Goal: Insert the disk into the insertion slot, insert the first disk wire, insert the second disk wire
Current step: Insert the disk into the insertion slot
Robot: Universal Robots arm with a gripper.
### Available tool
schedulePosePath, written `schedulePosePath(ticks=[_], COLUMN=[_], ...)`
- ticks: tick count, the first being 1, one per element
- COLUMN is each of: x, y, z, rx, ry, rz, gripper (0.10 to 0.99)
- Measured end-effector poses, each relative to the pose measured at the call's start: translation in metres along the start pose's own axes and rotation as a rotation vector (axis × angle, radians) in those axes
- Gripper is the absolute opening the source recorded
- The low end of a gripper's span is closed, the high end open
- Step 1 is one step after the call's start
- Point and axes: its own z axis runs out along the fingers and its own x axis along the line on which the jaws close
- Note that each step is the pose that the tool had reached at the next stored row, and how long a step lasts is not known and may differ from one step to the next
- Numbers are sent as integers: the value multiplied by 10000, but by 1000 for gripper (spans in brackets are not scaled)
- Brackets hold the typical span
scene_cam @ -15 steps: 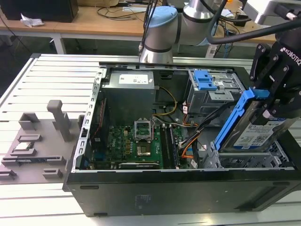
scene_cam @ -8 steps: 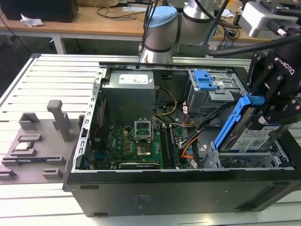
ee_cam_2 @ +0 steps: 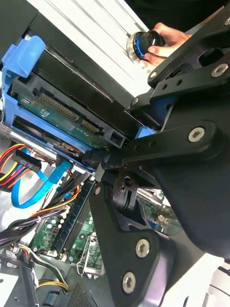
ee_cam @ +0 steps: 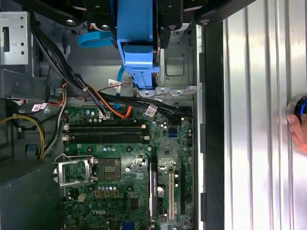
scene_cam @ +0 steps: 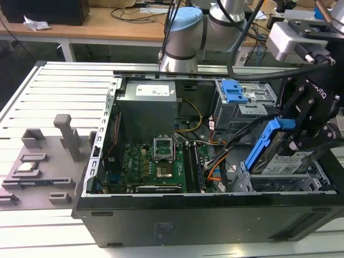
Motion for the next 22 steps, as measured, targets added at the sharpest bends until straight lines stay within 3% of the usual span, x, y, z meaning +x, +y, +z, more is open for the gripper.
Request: schedulePosePath(ticks=[5,6,8,9,10,11,12,14,22], x=[0,0,0,0,0,0,0,0,0], y=[-1,0,0,-1,-1,0,0,-1,0], z=[12,15,16,16,16,16,16,15,14], rx=[1,0,0,0,1,0,0,0,0], ry=[0,1,-1,-2,-3,-3,-4,-2,-2], rz=[0,0,0,0,0,1,0,0,0], gripper=[373,439,439,424,294,231,231,114,106])
